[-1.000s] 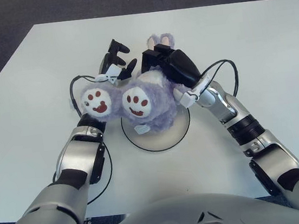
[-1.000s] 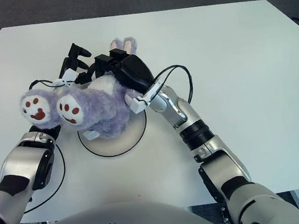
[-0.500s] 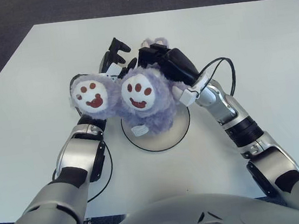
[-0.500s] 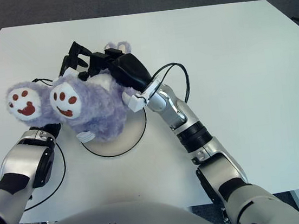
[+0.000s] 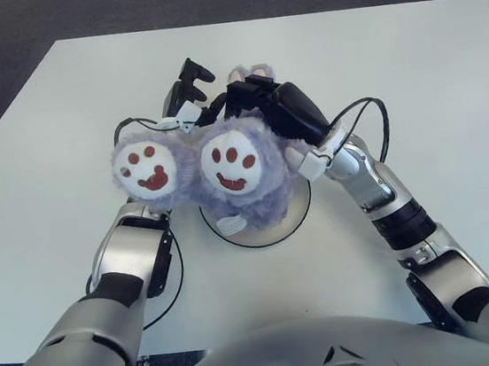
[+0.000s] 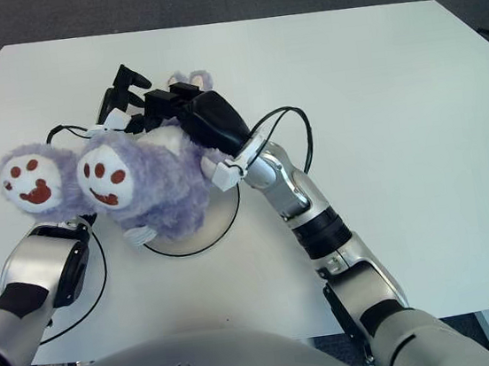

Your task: Put the doll into the plate.

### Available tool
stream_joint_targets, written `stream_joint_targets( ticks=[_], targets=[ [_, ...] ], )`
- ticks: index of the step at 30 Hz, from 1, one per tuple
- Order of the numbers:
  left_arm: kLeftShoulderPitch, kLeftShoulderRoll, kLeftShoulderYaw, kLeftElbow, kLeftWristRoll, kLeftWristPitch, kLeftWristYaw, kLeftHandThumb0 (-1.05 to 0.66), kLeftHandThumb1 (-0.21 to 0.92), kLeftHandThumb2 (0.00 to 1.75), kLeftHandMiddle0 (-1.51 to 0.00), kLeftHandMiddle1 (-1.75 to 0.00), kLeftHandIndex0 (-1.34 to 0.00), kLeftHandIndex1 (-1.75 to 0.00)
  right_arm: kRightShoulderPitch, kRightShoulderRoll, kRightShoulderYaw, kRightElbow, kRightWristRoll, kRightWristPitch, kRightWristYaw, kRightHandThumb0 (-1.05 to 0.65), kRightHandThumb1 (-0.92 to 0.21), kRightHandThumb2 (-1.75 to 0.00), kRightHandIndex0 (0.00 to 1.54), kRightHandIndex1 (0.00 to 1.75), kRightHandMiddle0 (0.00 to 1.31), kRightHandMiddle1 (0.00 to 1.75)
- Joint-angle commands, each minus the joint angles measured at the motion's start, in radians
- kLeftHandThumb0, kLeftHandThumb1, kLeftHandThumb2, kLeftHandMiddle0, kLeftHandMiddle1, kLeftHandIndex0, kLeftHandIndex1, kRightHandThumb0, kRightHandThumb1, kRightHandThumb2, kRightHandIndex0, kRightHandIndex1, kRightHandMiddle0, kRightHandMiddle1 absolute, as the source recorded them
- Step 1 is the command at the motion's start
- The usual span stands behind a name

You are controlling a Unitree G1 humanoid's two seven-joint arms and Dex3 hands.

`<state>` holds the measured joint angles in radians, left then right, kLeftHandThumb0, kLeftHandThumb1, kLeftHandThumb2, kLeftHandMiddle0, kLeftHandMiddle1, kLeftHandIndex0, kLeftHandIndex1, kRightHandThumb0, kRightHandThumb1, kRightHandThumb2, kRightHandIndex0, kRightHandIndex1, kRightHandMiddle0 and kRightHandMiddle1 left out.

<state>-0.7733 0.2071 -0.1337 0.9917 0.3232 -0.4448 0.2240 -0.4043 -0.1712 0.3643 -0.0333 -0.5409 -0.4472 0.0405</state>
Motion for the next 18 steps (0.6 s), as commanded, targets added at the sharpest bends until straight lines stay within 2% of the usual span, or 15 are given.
stream_joint_targets(
  ticks=[1, 7, 15, 16, 17, 18],
  targets=[
    [0.003, 0.003, -0.002, -0.015, 0.001, 0.019, -0.008, -0.01, 0.89, 0.51, -0.37, -1.52, -0.06, -1.75, 0.019, -0.01, -0.002, -0.037, -0.011, 0.008, 0.009, 0.0, -0.21, -1.44, 0.67, 1.72, 0.48, 1.75],
    [0.004, 0.007, -0.006, -0.013, 0.005, 0.008, -0.01, -0.01, 0.87, 0.55, -0.37, -1.53, -0.07, -1.75, 0.05, -0.023, 0.003, -0.066, -0.027, 0.019, 0.026, 0.0, -0.22, -1.43, 0.65, 1.73, 0.49, 1.75],
    [0.009, 0.01, -0.009, -0.017, 0.007, -0.009, -0.002, -0.01, 0.84, 0.59, -0.38, -1.53, -0.09, -1.75, 0.066, -0.055, 0.001, -0.101, -0.021, 0.025, 0.082, 0.0, -0.23, -1.41, 0.54, 1.7, 0.6, 1.75],
    [0.01, 0.01, -0.009, -0.018, 0.008, -0.01, 0.0, -0.01, 0.84, 0.59, -0.38, -1.53, -0.09, -1.75, 0.064, -0.06, 0.0, -0.099, -0.03, 0.016, 0.078, 0.0, -0.24, -1.4, 0.52, 1.71, 0.61, 1.75],
    [0.01, 0.01, -0.009, -0.018, 0.008, -0.011, 0.001, -0.01, 0.84, 0.58, -0.38, -1.52, -0.1, -1.75, 0.063, -0.063, 0.0, -0.098, -0.036, 0.01, 0.075, 0.0, -0.31, -1.32, 0.43, 1.72, 0.57, 1.75],
    [0.01, 0.01, -0.009, -0.019, 0.008, -0.011, 0.002, -0.01, 0.84, 0.58, -0.38, -1.51, -0.1, -1.75, 0.062, -0.064, 0.0, -0.097, -0.04, 0.007, 0.073, 0.0, -0.34, -1.29, 0.4, 1.73, 0.56, 1.75]
  ],
)
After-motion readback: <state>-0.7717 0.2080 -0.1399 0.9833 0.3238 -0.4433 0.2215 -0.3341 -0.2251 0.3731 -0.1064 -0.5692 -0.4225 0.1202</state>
